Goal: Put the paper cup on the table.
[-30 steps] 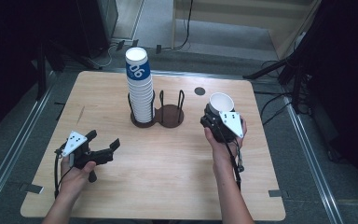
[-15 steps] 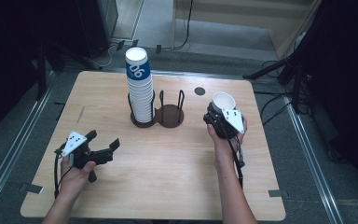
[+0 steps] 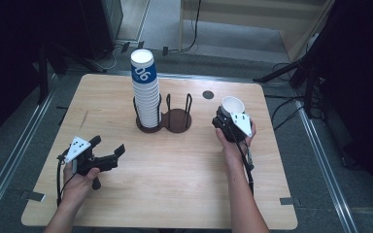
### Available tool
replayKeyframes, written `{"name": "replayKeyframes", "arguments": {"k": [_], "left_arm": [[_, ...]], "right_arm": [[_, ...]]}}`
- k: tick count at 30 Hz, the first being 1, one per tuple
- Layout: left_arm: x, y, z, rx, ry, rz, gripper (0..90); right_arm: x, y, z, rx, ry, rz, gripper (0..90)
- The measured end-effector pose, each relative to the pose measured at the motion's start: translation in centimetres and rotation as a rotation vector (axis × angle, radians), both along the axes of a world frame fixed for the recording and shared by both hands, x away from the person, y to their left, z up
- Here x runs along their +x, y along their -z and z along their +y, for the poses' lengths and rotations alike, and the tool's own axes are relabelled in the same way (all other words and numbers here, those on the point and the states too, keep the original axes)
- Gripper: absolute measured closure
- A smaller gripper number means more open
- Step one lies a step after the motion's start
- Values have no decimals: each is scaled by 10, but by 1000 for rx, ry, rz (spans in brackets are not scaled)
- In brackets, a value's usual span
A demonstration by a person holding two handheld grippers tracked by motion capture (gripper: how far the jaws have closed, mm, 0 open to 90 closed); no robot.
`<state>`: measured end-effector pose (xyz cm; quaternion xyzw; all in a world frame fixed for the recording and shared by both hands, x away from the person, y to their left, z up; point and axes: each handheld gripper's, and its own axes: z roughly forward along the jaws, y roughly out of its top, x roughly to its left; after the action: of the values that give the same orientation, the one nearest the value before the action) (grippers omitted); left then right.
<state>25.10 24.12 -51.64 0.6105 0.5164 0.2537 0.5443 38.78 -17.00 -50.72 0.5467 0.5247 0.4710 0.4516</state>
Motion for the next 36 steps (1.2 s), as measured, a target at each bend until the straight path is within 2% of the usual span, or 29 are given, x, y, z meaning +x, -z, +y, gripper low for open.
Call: {"name": "replayKeyframes", "arguments": {"k": [2,10,18,27,36], "left_arm": [[0,0,0,2,-2,-2,0],[1,2,2,-1,-4,9,0],[1,2,1,0,2,9,0],[1,2,1,-5,2,7,0],[1,2,1,-2,5,5,0]], "right_arm": [[4,4,-3,6,9,14,215],[15,18,-7,-21,17,35,213],[21,30,-7,-34,-10,54,212],[25,34,-7,-52,12,71,201],[27,36,-8,-67,6,87,196]]}}
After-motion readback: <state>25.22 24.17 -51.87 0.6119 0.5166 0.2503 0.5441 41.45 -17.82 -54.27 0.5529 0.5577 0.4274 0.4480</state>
